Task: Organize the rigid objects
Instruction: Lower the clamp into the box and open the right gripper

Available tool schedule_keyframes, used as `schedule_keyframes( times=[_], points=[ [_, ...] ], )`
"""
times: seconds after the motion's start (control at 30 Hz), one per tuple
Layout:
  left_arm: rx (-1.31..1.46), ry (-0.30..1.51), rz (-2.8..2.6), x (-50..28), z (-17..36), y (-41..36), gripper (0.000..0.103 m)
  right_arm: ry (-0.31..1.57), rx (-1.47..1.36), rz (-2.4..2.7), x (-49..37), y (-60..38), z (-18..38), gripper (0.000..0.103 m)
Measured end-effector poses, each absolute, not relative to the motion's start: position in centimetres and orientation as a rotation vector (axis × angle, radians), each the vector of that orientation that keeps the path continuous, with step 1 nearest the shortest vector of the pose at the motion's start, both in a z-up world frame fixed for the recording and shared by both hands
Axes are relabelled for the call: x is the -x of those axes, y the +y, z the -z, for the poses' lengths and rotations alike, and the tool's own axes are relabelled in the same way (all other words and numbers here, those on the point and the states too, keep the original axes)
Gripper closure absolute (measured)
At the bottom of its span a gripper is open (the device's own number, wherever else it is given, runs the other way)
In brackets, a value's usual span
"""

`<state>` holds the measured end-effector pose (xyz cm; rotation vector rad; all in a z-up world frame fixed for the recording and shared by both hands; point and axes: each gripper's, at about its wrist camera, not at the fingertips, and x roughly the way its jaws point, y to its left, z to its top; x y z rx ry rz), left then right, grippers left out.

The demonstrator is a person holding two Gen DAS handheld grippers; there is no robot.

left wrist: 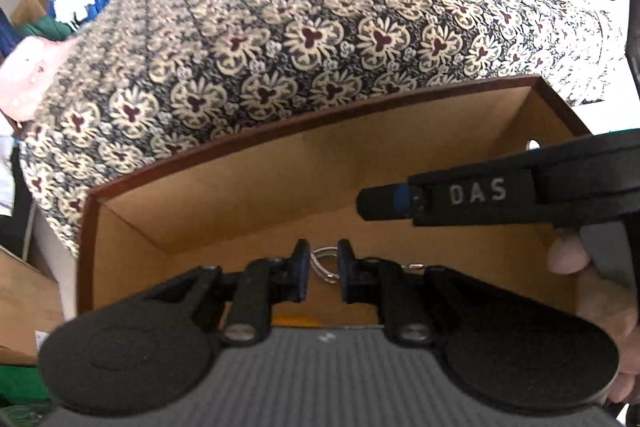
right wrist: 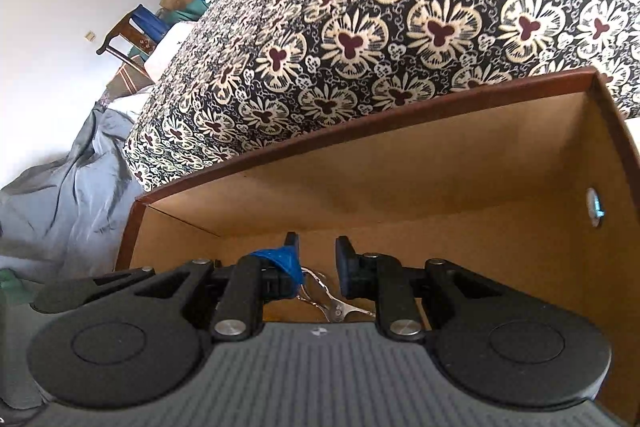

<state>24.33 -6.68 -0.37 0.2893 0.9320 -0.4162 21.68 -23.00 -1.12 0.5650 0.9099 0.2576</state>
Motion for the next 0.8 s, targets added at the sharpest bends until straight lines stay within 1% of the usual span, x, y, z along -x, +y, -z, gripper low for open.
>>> schedule_keyframes(
  times=[0.13, 0.2, 0.3, 0.33, 0.37, 0.43, 0.53, 0.63, 0.8],
  points=[
    [-0.307, 0.895, 0.386, -23.8, -0.4, -6.9, 0.091, 0.878, -0.525, -0.255, -20.6, -22.5, -0.1, 0.102],
    [-0.306, 0.879, 0.378, -23.2, -0.8, -6.8, 0.090, 0.857, -0.498, -0.250, -19.9, -22.2, -0.7, 0.097],
    [-0.312, 0.859, 0.356, -22.3, -1.3, -6.6, 0.088, 0.835, -0.464, -0.235, -18.9, -21.7, -1.1, 0.096],
    [-0.308, 0.855, 0.352, -22.0, -1.5, -6.5, 0.082, 0.829, -0.463, -0.232, -18.5, -21.7, -1.2, 0.096],
    [-0.301, 0.851, 0.347, -21.7, -1.7, -6.3, 0.072, 0.827, -0.465, -0.226, -18.2, -21.7, -1.2, 0.096],
    [-0.292, 0.841, 0.339, -21.1, -2.1, -6.1, 0.063, 0.819, -0.466, -0.215, -17.4, -21.7, -1.3, 0.096],
    [-0.304, 0.812, 0.308, -20.0, -2.4, -5.8, 0.062, 0.801, -0.454, -0.197, -16.5, -21.4, -1.4, 0.096],
    [-0.302, 0.790, 0.281, -18.9, -2.7, -5.3, 0.052, 0.799, -0.460, -0.180, -15.4, -21.4, -1.4, 0.096],
    [-0.279, 0.780, 0.240, -17.2, -3.3, -4.4, 0.051, 0.789, -0.450, -0.140, -13.5, -21.0, -1.7, 0.096]
  ],
)
